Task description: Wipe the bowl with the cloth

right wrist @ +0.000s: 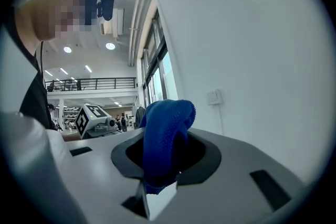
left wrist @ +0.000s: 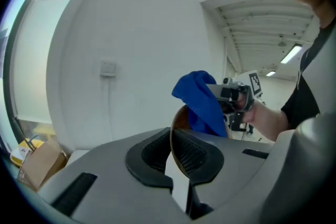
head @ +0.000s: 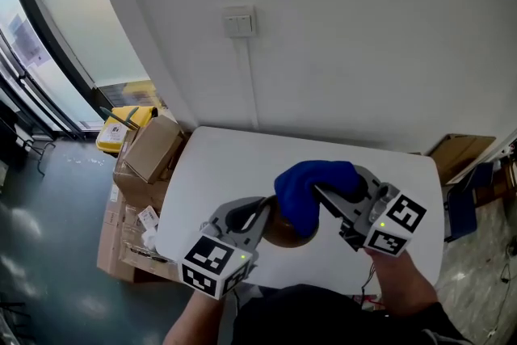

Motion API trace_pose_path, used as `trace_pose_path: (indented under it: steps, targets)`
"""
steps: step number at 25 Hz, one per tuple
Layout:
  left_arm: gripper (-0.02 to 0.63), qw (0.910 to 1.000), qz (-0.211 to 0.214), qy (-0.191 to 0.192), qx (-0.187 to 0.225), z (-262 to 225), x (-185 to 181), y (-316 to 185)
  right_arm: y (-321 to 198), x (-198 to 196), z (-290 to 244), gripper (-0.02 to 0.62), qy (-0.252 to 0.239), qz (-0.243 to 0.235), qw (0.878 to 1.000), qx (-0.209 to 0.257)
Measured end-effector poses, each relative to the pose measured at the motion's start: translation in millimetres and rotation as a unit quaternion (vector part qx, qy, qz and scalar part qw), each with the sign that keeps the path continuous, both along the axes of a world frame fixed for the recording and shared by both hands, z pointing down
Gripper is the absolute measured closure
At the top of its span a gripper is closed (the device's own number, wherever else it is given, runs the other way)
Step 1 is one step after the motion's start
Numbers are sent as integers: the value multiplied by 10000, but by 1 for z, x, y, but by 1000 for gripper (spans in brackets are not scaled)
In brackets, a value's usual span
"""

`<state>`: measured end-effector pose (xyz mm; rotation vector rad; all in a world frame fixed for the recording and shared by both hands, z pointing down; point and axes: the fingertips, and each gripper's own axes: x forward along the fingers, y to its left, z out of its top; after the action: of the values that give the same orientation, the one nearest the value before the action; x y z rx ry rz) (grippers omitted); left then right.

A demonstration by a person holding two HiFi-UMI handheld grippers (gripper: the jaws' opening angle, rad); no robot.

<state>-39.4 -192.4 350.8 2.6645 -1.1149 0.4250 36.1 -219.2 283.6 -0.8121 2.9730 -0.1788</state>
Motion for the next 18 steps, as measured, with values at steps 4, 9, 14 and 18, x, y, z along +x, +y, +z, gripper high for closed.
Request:
trace_pose_path:
  steps: [4, 9, 14, 18]
  targets:
    - [586, 9989, 449, -19, 160, -32, 12, 15, 14, 2, -4, 514, -45, -333, 9994, -76]
    - [584, 9970, 627, 237, 389, -69, 6, 26, 32, 7, -3, 514, -135, -530, 9984, -155]
    - [586, 9926, 526, 980, 478, -105, 0, 28, 54, -4, 9, 515, 136, -807, 9966, -137]
    - [584, 9936, 347, 909, 577, -107, -4, 27, 76, -18, 13, 515, -8, -1118, 9936, -164]
